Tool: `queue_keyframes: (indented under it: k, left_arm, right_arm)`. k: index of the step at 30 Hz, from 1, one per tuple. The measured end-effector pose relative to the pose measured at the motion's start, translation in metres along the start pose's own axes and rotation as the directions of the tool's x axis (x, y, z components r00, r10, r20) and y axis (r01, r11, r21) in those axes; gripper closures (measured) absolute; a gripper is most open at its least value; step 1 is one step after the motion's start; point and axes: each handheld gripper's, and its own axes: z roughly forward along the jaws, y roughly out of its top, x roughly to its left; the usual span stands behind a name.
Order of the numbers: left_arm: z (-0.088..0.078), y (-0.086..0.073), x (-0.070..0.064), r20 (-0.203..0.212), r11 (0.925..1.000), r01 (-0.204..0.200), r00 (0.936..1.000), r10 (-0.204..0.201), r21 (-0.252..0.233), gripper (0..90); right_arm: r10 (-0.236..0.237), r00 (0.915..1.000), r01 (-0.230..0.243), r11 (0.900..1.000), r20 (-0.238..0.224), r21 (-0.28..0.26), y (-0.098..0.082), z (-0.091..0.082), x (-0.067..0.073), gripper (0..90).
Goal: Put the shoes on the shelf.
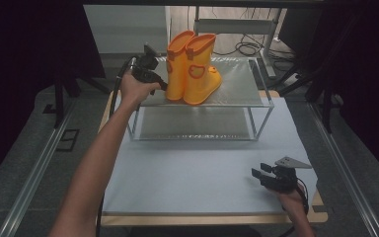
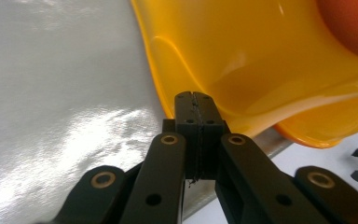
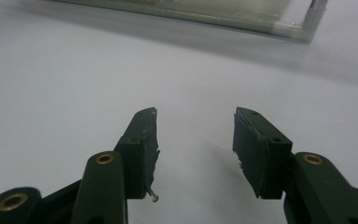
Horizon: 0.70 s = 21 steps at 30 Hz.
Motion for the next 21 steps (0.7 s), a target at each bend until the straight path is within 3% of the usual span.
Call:
queue_keyframes:
  k: [6,11,21]
  left_arm:
    - [0.0,0.001,-0.005,-0.011,0.9999,-0.013,0.9999,0.013,0.004,90.0]
    - [0.001,0.001,-0.009,0.004,1.0,-0.002,1.0,0.002,-0.002,90.0]
    - [0.001,0.005,-0.021,0.023,0.9998,-0.018,0.9996,0.018,-0.003,90.0]
  right_arm:
    - [0.0,1.0,0.0,1.0,0.0,-0.004,0.0,-0.001,0.0,49.6]
    - [-0.001,1.0,0.001,1.0,-0.002,-0.001,0.001,0.0,0.001,49.5]
    - [-0.001,1.0,0.001,1.0,-0.004,0.0,0.001,0.0,0.002,49.4]
